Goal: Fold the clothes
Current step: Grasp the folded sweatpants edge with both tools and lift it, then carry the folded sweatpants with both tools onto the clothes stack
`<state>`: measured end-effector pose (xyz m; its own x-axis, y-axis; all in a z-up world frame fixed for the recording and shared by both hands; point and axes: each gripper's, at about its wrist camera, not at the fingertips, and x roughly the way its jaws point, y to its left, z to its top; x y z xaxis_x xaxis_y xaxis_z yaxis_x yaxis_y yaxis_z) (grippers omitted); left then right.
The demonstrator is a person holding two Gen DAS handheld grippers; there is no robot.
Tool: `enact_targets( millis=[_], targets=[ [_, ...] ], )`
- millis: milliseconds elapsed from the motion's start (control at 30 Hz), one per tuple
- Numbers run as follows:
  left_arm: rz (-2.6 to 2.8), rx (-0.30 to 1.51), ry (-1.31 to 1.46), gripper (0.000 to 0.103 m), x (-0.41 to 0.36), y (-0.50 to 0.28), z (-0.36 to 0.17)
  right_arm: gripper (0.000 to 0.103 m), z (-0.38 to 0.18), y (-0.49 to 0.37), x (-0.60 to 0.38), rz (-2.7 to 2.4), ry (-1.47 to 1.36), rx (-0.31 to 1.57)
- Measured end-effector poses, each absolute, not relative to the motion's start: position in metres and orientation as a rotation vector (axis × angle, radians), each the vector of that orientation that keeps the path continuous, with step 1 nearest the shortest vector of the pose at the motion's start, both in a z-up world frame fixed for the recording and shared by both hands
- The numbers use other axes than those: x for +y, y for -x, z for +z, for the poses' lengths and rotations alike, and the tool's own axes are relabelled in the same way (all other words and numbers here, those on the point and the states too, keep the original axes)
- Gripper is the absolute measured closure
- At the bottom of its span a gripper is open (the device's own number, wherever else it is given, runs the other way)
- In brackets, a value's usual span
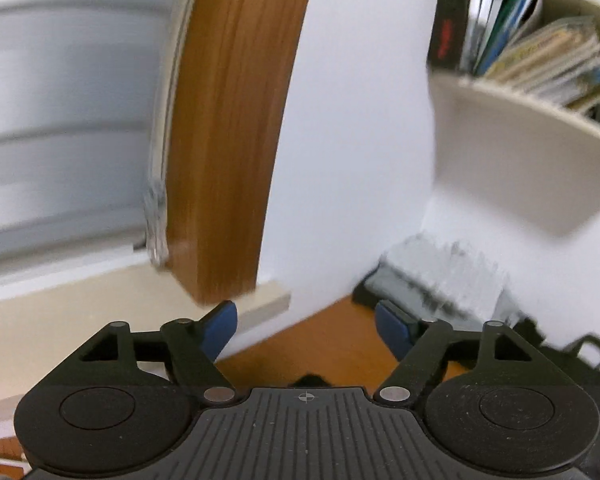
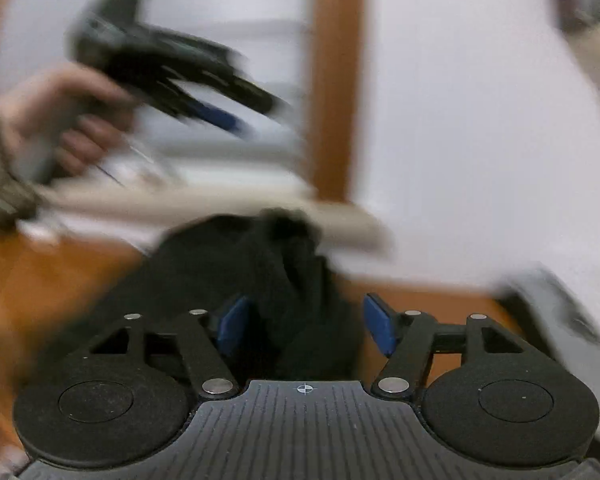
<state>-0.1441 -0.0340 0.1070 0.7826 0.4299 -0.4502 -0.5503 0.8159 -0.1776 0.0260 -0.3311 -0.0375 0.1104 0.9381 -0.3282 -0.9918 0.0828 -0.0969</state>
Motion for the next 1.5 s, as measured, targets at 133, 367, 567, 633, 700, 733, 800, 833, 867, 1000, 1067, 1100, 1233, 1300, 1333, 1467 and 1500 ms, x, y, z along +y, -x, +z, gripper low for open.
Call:
enact_targets(
  millis=[133,367,567,633,700,733,800,833,867,1000,1067,1100,1233,1300,1333,1467,1500],
  targets=[
    [0.574,0.46,0.364,0.024,-0.006,0.141,0.069,0.04,-0.043,-0.042,-0.33,1.456,0.289,0.251],
    [0.607,0.515,0.368,0.023,0.007,0.174,0.033,0.04,-0.043,-0.01,-0.305,1.589,0.347,0.23],
    [0.599,0.529,0.37,0.022,0.003,0.201,0.02,0.034,-0.054,0.019,-0.279,1.594,0.414,0.223],
    [0.599,0.526,0.366,0.022,0.003,0.202,0.017,0.034,-0.06,0.019,-0.275,1.577,0.449,0.225],
    [0.589,0.524,0.368,0.022,0.004,0.203,0.014,0.037,-0.073,0.016,-0.27,1.571,0.506,0.212],
    [0.581,0.524,0.371,0.022,0.005,0.202,0.012,0.037,-0.078,0.014,-0.27,1.57,0.525,0.199],
    [0.564,0.528,0.362,0.022,0.006,0.198,0.008,0.038,-0.081,0.005,-0.273,1.581,0.547,0.196],
    [0.554,0.53,0.359,0.022,0.006,0.196,0.008,0.038,-0.08,-0.003,-0.275,1.594,0.544,0.223],
    [0.543,0.533,0.356,0.022,0.007,0.194,0.008,0.039,-0.079,-0.012,-0.277,1.607,0.542,0.251],
    [0.474,0.543,0.335,0.022,0.009,0.18,0.012,0.039,-0.075,-0.038,-0.282,1.574,0.621,0.205],
    [0.436,0.547,0.329,0.022,0.01,0.171,0.014,0.039,-0.07,-0.053,-0.282,1.538,0.674,0.167],
    [0.417,0.55,0.326,0.022,0.01,0.166,0.015,0.039,-0.067,-0.065,-0.281,1.52,0.686,0.167],
    [0.334,0.564,0.306,0.02,0.01,0.133,0.015,0.039,-0.061,-0.114,-0.277,1.408,0.719,0.156],
    [0.296,0.574,0.307,0.019,0.012,0.114,0.009,0.039,-0.061,-0.136,-0.274,1.338,0.711,0.158],
    [0.276,0.578,0.31,0.019,0.013,0.104,0.006,0.039,-0.062,-0.146,-0.273,1.301,0.698,0.163],
    [0.214,0.576,0.353,0.019,0.023,0.077,-0.009,0.039,-0.06,-0.178,-0.282,1.261,0.545,0.307],
    [0.199,0.573,0.366,0.019,0.026,0.072,-0.013,0.037,-0.058,-0.183,-0.288,1.262,0.487,0.354]
  ],
)
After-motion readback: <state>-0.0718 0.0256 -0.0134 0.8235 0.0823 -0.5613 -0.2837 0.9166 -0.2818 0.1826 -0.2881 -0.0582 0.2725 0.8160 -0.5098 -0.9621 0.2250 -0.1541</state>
